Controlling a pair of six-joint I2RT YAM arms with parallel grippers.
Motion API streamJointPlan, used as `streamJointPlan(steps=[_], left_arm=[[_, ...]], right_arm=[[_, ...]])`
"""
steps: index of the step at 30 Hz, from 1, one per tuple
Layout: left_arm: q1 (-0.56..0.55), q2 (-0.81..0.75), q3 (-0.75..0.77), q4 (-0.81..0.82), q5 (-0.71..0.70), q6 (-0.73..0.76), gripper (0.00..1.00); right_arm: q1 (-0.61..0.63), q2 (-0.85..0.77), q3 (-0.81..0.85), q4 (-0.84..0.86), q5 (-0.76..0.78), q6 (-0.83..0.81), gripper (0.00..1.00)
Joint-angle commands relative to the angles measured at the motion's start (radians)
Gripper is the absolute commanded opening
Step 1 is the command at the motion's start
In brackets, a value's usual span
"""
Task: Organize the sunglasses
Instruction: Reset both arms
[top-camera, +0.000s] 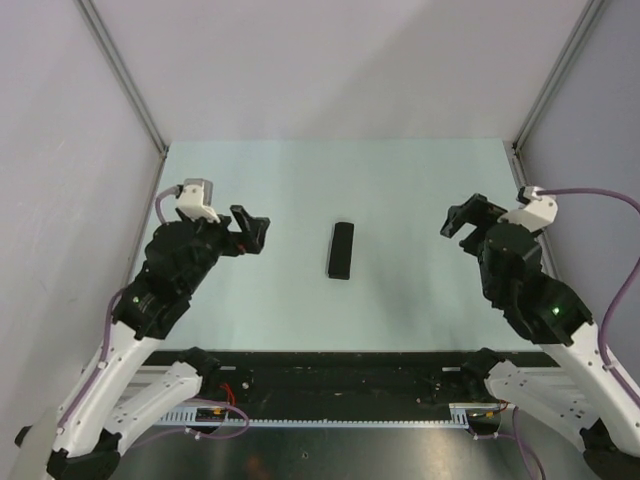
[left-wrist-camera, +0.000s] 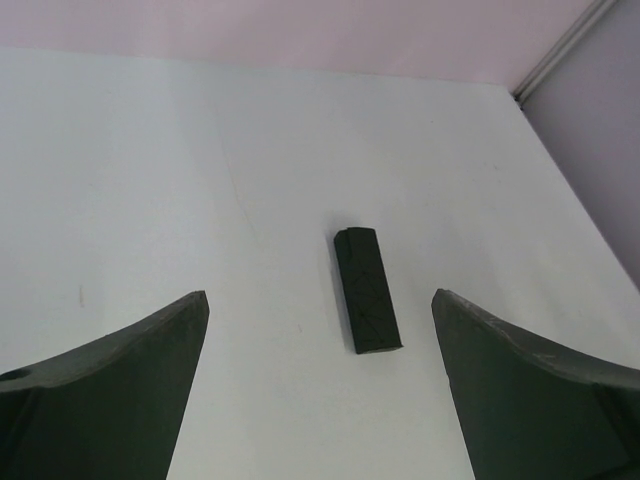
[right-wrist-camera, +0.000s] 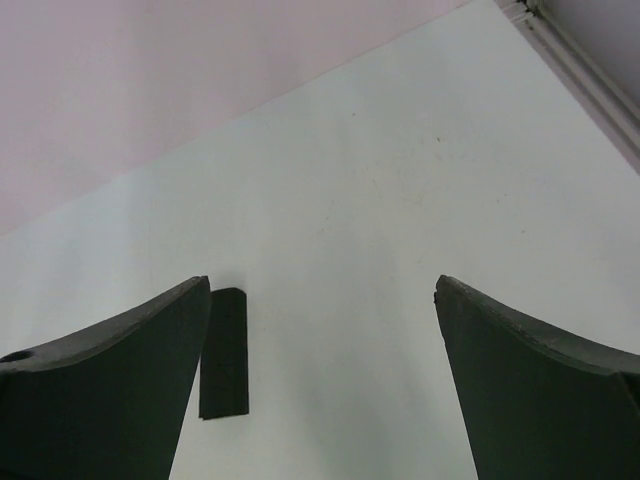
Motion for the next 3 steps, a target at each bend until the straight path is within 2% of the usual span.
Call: streamJointPlan(steps=[1,3], left_arm=[[0.001,0.003,0.063,-0.039,-0.077,0.044,1.00],[-0.001,0.003,0.065,-0.043,-0.077,0.041,1.00]], right_arm=[[-0.004,-0.014,-0.003,0.013,0.067,0.013,1.00],[-0.005,-0.008,-0.004,0.016,0.064,0.008,1.00]])
